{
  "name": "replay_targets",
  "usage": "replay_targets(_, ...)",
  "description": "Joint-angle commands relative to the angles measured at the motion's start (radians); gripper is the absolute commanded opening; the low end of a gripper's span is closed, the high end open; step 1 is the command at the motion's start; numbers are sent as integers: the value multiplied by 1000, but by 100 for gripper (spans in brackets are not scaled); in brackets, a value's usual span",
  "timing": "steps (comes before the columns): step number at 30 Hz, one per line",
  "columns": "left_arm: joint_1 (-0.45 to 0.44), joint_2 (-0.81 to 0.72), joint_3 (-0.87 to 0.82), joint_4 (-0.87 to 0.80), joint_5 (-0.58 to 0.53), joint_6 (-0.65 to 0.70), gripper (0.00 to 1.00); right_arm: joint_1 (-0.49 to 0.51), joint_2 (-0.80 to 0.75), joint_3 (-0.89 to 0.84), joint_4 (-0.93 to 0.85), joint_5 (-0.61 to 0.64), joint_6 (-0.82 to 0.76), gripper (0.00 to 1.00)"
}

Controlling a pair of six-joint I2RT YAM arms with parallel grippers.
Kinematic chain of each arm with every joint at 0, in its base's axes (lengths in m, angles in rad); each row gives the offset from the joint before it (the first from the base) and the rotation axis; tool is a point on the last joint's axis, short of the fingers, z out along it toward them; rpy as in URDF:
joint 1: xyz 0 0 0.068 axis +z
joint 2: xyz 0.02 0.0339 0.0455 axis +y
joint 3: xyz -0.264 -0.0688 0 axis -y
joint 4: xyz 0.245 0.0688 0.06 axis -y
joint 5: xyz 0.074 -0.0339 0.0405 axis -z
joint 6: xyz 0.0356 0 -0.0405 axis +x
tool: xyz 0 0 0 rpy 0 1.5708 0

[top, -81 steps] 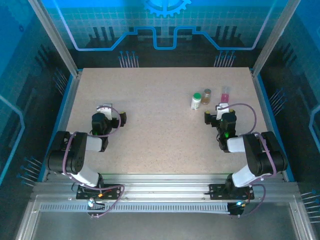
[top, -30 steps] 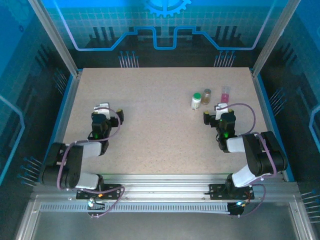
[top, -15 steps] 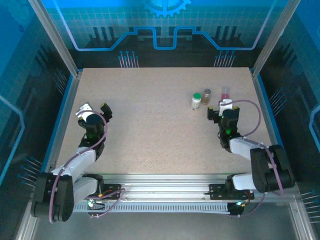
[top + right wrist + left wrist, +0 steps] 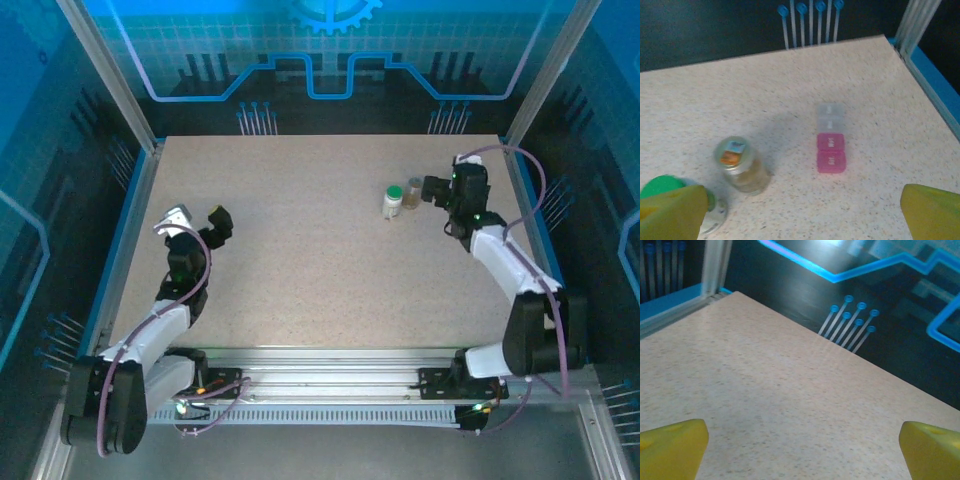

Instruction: Sort the pills into containers

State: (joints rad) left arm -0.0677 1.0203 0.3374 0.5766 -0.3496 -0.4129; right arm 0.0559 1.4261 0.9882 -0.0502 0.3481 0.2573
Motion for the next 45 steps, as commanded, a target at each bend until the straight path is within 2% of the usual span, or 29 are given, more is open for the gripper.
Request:
replay_targets(1,-3,35,-3,66,115,20,99,-79,110,88,-170,-39,60,98)
replay_targets(6,-4,47,12,35,104,13,99,-167,334,282,-265,-156,31,93)
replay_targets(10,-8,46,16,24,87,10,99,-204,500,459,-327,-229,-62,90)
replay_targets(16,-12,50,20,19,91,7,99,-205,708,759,-509,-241,-168,89)
replay_targets(26,-17,44,17,15,81,7,99,-200,1003,1190,-789,-258,-166,84)
replay_targets(34,-17,47,17,17,87,2,99,-163,1090,1300,-852,-183,-162,75)
replay_targets(40,-17,52,17,19,87,-3,99,-136,1109,1299,-847,-131,-158,66)
replay_targets(45,-17,56,18,22,90,-6,99,-137,1101,1292,-835,-108,-133,51)
